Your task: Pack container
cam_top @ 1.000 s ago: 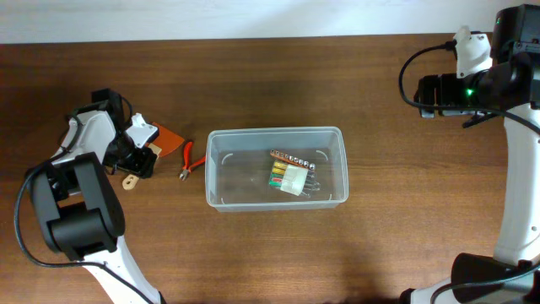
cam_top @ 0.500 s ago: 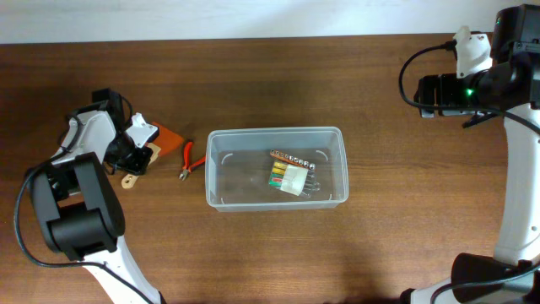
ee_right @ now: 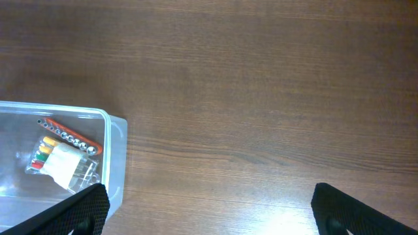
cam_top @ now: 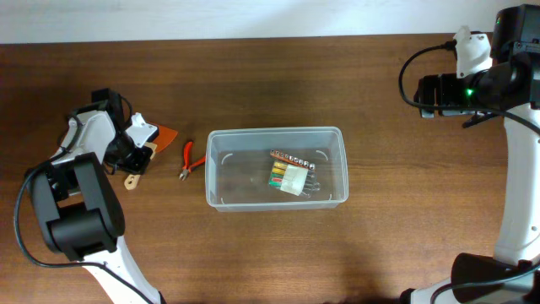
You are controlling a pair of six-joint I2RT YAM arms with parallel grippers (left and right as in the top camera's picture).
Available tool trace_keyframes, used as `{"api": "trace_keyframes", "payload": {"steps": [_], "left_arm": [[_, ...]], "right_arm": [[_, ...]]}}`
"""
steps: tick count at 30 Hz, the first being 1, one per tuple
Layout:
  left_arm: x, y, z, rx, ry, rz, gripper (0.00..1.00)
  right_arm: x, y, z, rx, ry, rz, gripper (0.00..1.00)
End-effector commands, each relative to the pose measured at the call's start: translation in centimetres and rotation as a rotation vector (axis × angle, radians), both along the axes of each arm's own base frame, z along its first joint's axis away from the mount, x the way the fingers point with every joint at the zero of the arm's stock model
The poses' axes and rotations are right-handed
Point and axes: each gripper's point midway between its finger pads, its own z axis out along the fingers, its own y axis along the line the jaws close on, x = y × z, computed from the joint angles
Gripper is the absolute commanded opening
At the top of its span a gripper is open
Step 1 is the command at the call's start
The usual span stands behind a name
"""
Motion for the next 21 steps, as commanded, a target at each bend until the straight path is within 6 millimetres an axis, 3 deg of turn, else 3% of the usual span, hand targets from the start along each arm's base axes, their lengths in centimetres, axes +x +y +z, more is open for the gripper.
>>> {"api": "trace_keyframes", "payload": {"steps": [1, 6, 10, 17, 21], "left_arm": [[-0.7, -0.7, -1.2, -0.029, 0.033, 0.026, 0.02], [0.1, -0.7, 0.7, -0.02, -0.006, 0.025, 0.02], [1.4, -1.1, 3.8, 0.0, -0.074, 0.03, 0.02], [4.5, -4.4, 13.9, 0.022, -0.298, -0.005, 0.02], [5.2, -9.5, 19.7, 0.012, -0.425, -0.124, 0.02]], "right_arm": [[0.1, -0.2, -0.3, -0.004, 0.008, -0.002, 0.99], [0.1, -0.2, -0.3, -0.004, 0.008, -0.002, 0.99], [0.1, -0.2, -0.3, -0.004, 0.009, -0.002, 0.99], [0.1, -0.2, -0.3, -0.004, 0.008, -0.002, 0.99], [0.1, -0.2, -0.3, -0.005, 0.008, -0.002, 0.99]]}}
